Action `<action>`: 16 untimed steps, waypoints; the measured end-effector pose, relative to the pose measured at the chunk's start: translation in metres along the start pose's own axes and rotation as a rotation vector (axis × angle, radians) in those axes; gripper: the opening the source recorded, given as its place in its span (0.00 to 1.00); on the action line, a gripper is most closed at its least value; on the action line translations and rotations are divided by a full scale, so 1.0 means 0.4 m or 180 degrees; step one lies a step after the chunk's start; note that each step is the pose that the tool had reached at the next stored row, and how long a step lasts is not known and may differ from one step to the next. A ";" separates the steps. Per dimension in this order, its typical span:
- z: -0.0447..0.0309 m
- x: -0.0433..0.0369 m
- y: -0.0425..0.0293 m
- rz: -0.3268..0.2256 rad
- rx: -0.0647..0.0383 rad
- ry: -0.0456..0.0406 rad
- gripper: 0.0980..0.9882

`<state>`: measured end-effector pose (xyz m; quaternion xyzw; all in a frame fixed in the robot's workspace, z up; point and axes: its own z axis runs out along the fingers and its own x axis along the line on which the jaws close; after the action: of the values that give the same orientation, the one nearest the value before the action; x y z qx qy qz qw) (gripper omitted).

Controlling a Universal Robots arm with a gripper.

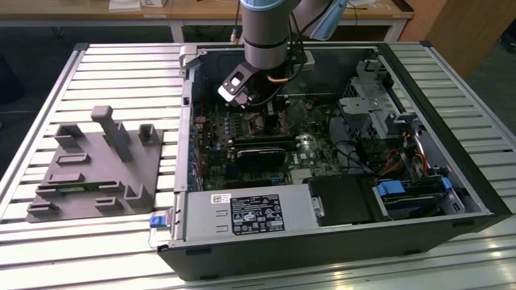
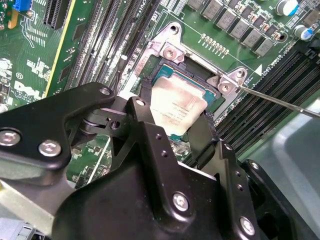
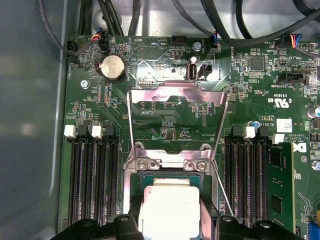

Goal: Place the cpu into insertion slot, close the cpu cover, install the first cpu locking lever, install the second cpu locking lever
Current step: 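Place the cpu into insertion slot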

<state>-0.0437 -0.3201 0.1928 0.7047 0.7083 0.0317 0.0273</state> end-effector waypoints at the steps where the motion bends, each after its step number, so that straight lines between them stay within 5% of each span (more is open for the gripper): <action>1: 0.000 0.000 0.000 0.0000 0.0000 0.0000 0.49; 16: 0.001 0.000 0.000 0.0077 -0.0001 -0.0005 0.49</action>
<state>-0.0436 -0.3201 0.1925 0.7132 0.6997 0.0316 0.0276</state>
